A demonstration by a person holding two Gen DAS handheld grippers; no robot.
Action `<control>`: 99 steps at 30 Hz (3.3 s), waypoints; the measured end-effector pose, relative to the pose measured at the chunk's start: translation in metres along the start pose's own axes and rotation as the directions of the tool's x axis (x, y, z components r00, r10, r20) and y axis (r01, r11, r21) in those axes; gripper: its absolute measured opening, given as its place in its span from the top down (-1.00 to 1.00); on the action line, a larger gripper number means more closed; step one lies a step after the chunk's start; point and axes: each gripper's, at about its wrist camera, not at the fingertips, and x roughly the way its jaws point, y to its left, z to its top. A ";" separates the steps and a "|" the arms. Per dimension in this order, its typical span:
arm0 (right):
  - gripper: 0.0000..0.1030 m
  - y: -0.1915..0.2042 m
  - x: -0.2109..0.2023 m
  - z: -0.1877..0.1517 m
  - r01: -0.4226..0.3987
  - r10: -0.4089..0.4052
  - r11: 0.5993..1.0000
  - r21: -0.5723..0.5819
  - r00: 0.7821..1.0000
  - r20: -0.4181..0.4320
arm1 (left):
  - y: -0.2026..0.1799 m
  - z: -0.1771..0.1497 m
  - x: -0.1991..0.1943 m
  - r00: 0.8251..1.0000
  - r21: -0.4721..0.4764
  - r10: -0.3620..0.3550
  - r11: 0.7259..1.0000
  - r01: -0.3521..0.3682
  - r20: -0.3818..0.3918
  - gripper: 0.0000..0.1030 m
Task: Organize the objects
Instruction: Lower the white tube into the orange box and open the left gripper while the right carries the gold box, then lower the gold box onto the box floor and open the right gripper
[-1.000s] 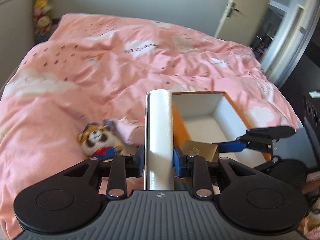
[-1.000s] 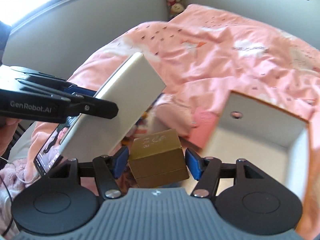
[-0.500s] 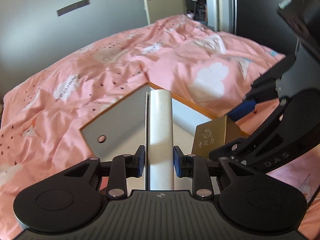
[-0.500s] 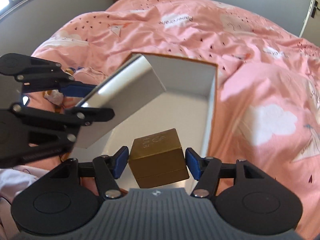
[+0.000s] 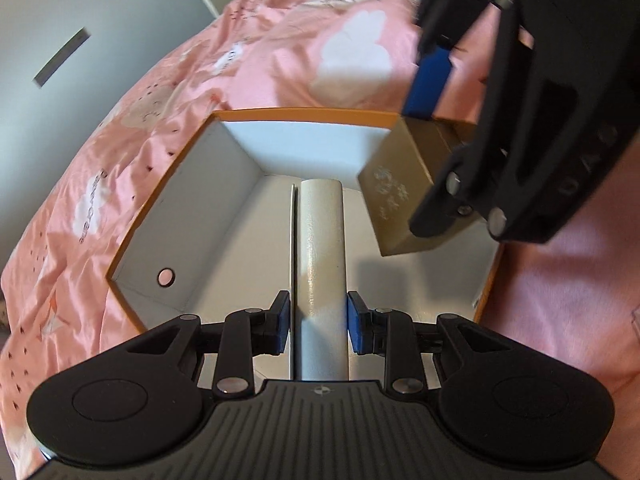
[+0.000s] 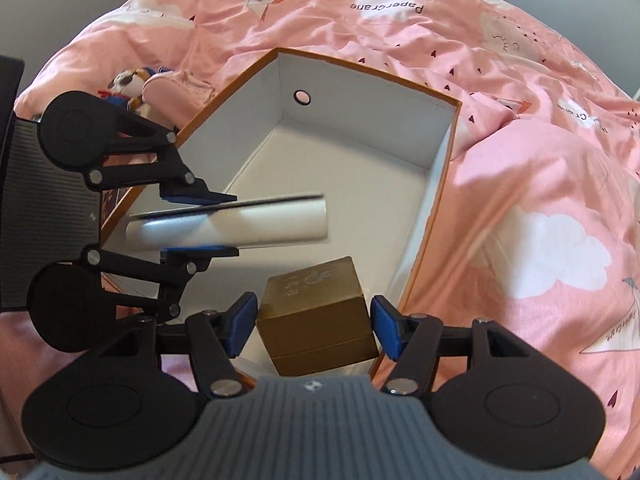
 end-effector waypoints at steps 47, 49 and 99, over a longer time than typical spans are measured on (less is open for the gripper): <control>-0.23 -0.022 -0.016 0.022 -0.005 0.005 1.000 0.002 0.998 0.056 | 0.057 -0.018 0.056 0.722 -0.381 -0.671 0.720 0.580 -0.170 0.32; -0.23 -0.021 -0.016 0.021 -0.007 0.007 1.000 0.000 0.998 0.055 | 0.055 -0.018 0.061 0.756 -0.362 -0.614 0.774 0.520 -0.226 0.38; -0.23 -0.016 0.000 0.033 -0.070 0.073 0.997 -0.040 0.994 0.075 | 0.077 -0.066 -0.037 0.935 -0.568 -0.356 0.771 0.287 -0.011 0.18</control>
